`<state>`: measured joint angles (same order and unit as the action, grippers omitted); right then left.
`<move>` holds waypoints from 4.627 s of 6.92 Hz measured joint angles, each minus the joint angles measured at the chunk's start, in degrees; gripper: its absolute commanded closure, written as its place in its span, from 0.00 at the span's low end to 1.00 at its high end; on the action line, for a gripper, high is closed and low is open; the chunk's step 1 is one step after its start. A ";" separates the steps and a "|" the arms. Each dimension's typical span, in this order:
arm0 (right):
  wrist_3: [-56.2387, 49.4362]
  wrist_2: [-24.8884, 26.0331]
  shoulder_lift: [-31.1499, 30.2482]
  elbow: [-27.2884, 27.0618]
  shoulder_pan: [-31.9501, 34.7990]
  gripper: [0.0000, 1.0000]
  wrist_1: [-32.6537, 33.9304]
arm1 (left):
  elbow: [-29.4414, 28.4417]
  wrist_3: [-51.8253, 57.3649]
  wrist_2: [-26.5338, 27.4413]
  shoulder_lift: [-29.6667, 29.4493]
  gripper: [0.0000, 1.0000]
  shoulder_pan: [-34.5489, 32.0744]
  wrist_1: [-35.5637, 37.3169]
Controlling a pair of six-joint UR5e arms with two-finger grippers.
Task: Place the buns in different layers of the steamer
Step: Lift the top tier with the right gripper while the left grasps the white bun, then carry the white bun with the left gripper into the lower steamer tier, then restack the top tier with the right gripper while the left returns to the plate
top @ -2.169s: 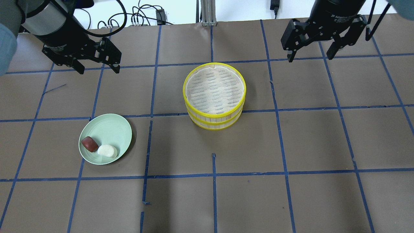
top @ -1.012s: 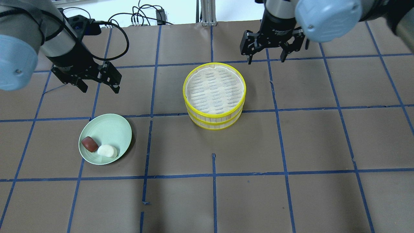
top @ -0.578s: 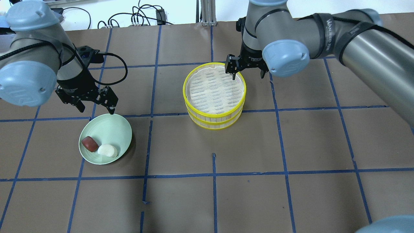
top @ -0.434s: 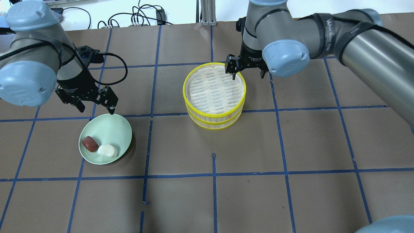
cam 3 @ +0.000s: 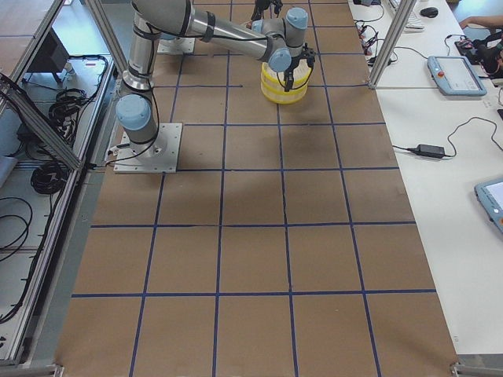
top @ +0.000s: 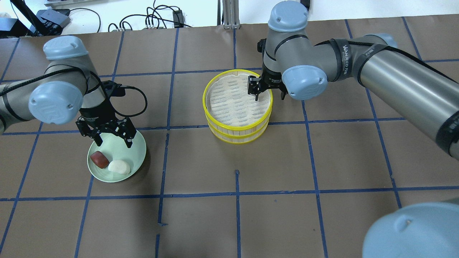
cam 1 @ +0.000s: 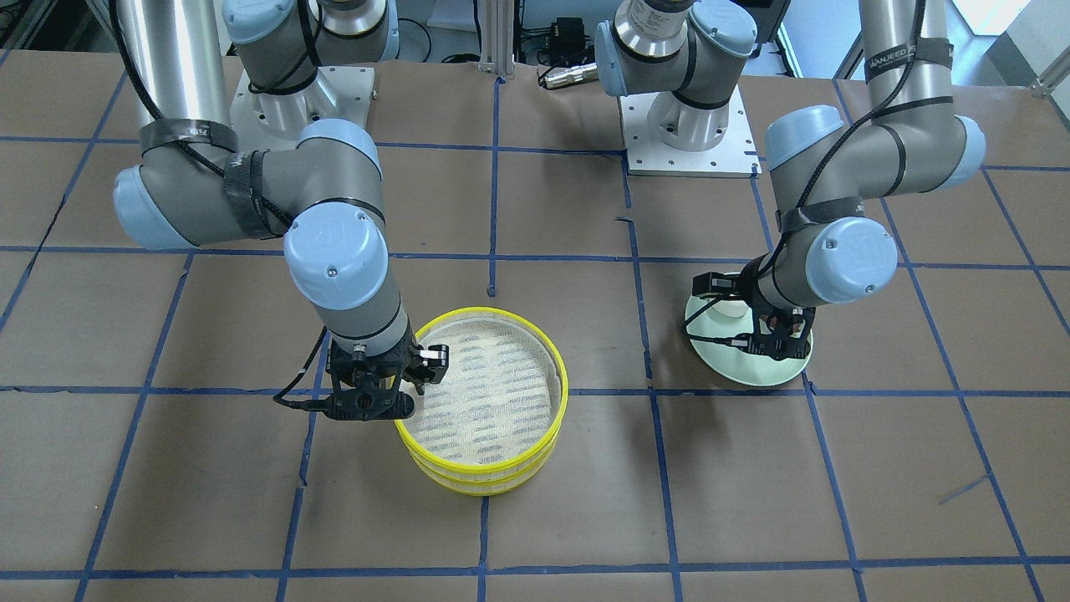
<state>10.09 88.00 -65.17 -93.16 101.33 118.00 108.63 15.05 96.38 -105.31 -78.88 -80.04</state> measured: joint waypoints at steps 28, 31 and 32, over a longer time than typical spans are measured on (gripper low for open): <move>-29.48 5.14 -16.78 0.51 -20.92 0.94 -20.17 | -11.73 -35.68 -9.17 -7.44 0.03 -27.09 34.85; -15.13 4.91 -14.59 2.47 -11.51 0.94 -17.27 | -9.13 -13.67 -1.17 -2.60 0.00 -17.69 27.84; -8.27 4.93 -11.60 3.79 -7.20 0.94 -15.36 | -6.25 -5.62 -0.47 1.00 0.00 -12.13 25.00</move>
<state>1.83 92.93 -76.77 -89.38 94.13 102.64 102.37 9.42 95.91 -104.31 -91.01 -55.04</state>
